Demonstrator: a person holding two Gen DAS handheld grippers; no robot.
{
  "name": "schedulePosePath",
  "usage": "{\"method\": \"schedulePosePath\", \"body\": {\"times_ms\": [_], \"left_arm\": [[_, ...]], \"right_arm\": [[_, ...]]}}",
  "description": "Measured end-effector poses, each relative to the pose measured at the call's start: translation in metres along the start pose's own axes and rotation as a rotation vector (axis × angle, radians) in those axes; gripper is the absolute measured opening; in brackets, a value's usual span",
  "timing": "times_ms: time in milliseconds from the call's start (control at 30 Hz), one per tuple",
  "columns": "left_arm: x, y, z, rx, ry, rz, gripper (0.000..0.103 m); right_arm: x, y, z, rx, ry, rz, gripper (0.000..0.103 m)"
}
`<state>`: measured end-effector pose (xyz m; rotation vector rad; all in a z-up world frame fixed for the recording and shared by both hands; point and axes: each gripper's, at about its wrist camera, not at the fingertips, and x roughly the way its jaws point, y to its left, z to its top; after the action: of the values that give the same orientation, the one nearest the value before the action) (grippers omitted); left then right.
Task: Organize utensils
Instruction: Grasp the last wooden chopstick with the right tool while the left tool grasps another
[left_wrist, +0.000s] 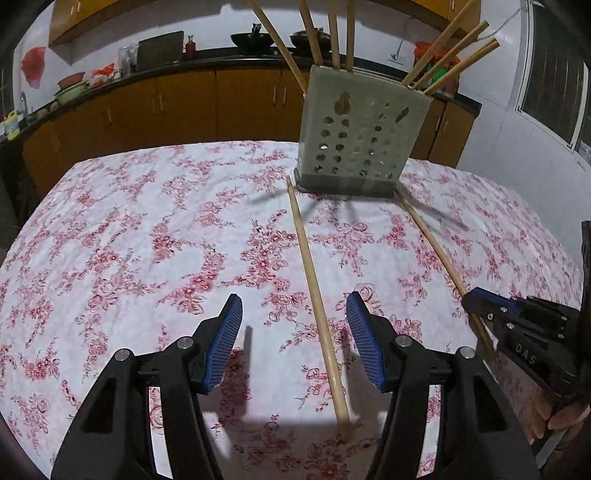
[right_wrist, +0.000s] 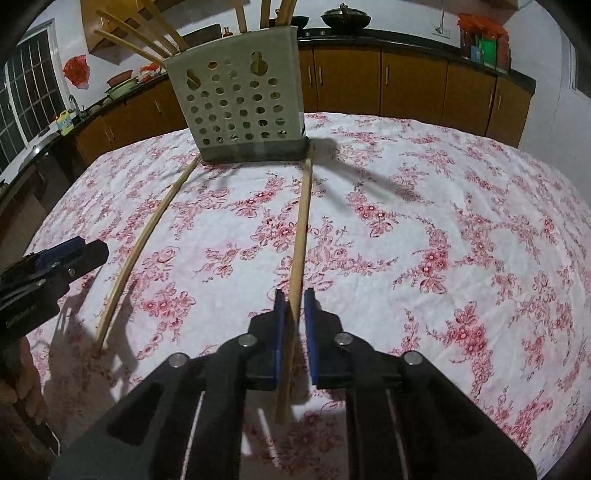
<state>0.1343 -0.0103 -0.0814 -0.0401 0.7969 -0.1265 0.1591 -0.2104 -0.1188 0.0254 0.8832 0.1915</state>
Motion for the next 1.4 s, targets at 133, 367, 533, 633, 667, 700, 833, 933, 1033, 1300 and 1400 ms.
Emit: {"method": "schedulePosePath", "body": {"times_ms": [133,367,533,633,667,700,833,933,1033,1300,1400], "left_arm": [[0.005,-0.005,-0.002,0.013,0.023,0.001,0.055],[0.014,-0.012,-0.006,0.037,0.061,-0.009,0.046],[0.022,-0.018,-0.009,0.057,0.086,0.008,0.033],[0.025,-0.016,-0.006,0.058,0.084,0.029,0.016],[0.027,-0.014,-0.004,0.055,0.085,0.037,0.012],[0.029,-0.011,-0.001,0.048,0.086,0.043,0.009],[0.035,0.008,0.008,0.006,0.089,0.074,0.009],[0.037,0.015,0.010,-0.001,0.086,0.082,0.009],[0.036,0.017,0.010,0.002,0.081,0.072,0.009],[0.035,0.021,0.011,-0.008,0.080,0.057,0.009],[0.035,0.020,0.010,0.002,0.082,0.051,0.009]], "right_arm": [[0.005,-0.009,0.009,0.025,0.003,-0.046,0.008],[0.011,-0.046,0.022,0.127,-0.005,-0.109,0.008],[0.012,-0.055,0.022,0.141,-0.016,-0.109,0.008],[0.012,-0.055,0.020,0.131,-0.026,-0.105,0.008],[0.012,-0.054,0.020,0.131,-0.027,-0.098,0.008],[0.012,-0.054,0.020,0.130,-0.029,-0.093,0.008],[0.012,-0.050,0.021,0.124,-0.030,-0.076,0.008],[0.013,-0.050,0.021,0.122,-0.029,-0.069,0.008],[0.013,-0.050,0.021,0.124,-0.028,-0.065,0.008],[0.013,-0.051,0.021,0.124,-0.028,-0.065,0.009],[0.013,-0.049,0.020,0.118,-0.027,-0.056,0.009]]}}
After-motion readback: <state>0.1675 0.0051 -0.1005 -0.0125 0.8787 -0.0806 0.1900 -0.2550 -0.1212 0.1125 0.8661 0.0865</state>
